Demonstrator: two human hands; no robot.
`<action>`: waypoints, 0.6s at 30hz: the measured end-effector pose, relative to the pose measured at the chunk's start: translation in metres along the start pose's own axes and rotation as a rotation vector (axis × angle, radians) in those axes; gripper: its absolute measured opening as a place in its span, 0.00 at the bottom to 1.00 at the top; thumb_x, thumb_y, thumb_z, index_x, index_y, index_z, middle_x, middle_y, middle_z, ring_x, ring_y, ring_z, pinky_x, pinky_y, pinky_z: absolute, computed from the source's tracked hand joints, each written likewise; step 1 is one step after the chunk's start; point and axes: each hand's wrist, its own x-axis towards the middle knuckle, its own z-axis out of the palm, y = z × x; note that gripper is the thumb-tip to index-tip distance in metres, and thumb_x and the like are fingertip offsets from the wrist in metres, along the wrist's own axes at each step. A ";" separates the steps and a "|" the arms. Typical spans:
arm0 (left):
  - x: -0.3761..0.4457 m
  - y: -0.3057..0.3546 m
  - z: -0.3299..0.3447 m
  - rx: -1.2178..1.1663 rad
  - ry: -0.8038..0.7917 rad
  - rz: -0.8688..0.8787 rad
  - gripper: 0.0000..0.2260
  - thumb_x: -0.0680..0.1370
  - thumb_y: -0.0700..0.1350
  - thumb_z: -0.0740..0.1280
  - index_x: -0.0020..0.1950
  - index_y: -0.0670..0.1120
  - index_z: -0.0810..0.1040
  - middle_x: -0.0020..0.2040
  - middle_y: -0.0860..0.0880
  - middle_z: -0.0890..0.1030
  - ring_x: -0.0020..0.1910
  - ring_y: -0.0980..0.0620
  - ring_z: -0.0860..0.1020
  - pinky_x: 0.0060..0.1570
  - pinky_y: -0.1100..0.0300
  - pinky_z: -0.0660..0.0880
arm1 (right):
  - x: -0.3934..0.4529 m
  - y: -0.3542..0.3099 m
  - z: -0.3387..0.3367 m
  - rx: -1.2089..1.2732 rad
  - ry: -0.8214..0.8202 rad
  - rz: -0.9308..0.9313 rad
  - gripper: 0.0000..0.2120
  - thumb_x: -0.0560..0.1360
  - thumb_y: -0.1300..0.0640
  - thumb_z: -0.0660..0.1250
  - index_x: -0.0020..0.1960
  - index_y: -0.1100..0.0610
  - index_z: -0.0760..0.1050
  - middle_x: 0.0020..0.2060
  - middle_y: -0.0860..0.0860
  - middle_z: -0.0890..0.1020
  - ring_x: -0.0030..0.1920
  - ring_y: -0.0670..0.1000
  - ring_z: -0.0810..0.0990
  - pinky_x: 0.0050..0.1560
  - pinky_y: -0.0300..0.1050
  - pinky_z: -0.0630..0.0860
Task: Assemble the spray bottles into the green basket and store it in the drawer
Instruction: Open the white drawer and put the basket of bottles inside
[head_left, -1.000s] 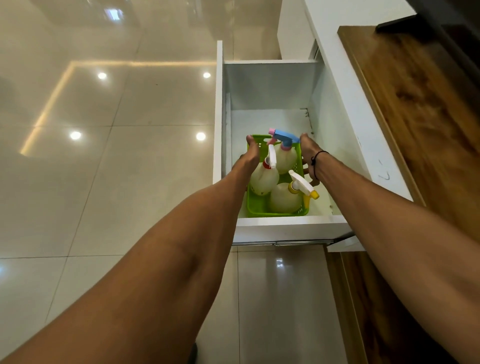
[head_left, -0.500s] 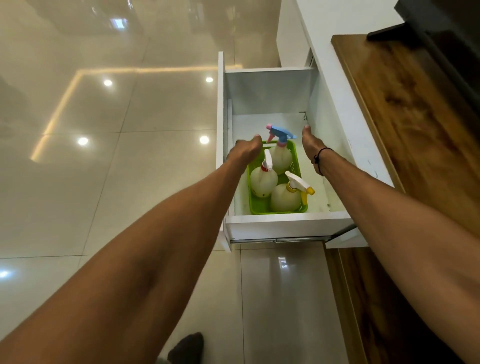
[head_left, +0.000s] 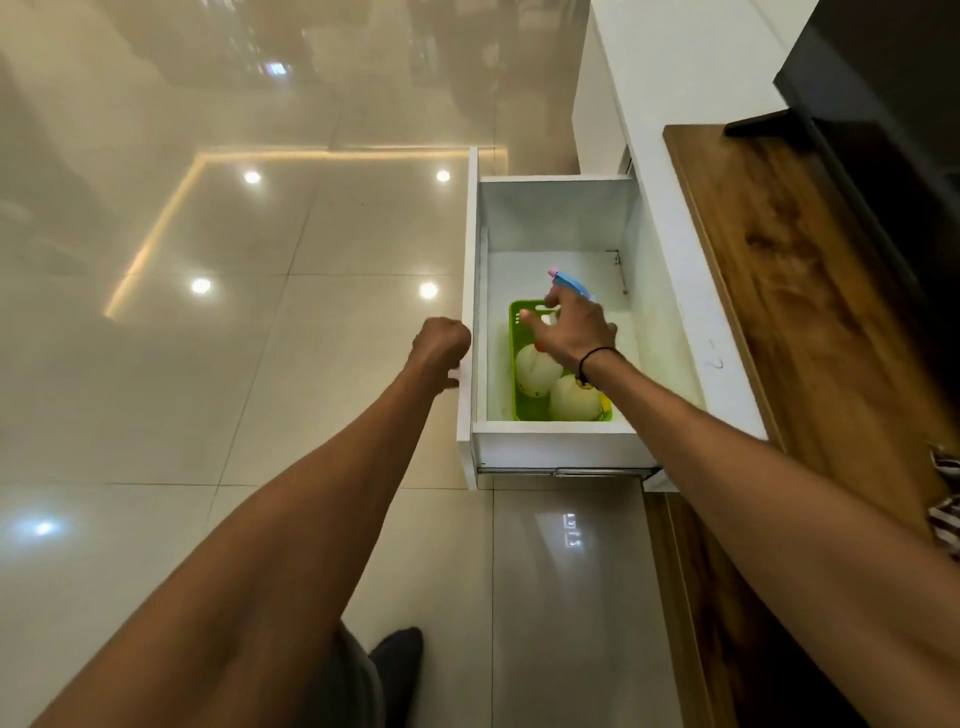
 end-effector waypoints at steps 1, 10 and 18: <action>-0.004 -0.007 -0.002 -0.082 -0.074 -0.033 0.17 0.84 0.42 0.58 0.70 0.45 0.79 0.66 0.41 0.81 0.63 0.40 0.81 0.59 0.47 0.81 | -0.012 -0.008 0.004 -0.053 0.000 -0.109 0.22 0.77 0.38 0.68 0.62 0.53 0.77 0.58 0.53 0.82 0.60 0.57 0.79 0.61 0.54 0.73; -0.014 -0.069 -0.012 -0.495 -0.300 0.029 0.31 0.87 0.63 0.43 0.78 0.48 0.74 0.71 0.49 0.77 0.67 0.50 0.77 0.66 0.51 0.74 | -0.085 -0.010 0.036 -0.575 -0.106 -1.190 0.12 0.78 0.49 0.68 0.57 0.54 0.82 0.57 0.55 0.84 0.57 0.58 0.82 0.59 0.56 0.76; -0.034 -0.068 0.020 -0.361 -0.288 0.090 0.28 0.87 0.62 0.46 0.84 0.52 0.64 0.82 0.48 0.68 0.79 0.47 0.69 0.77 0.44 0.69 | -0.086 -0.008 0.011 -0.784 -0.234 -1.183 0.18 0.80 0.47 0.66 0.69 0.49 0.78 0.68 0.52 0.80 0.72 0.57 0.74 0.72 0.57 0.70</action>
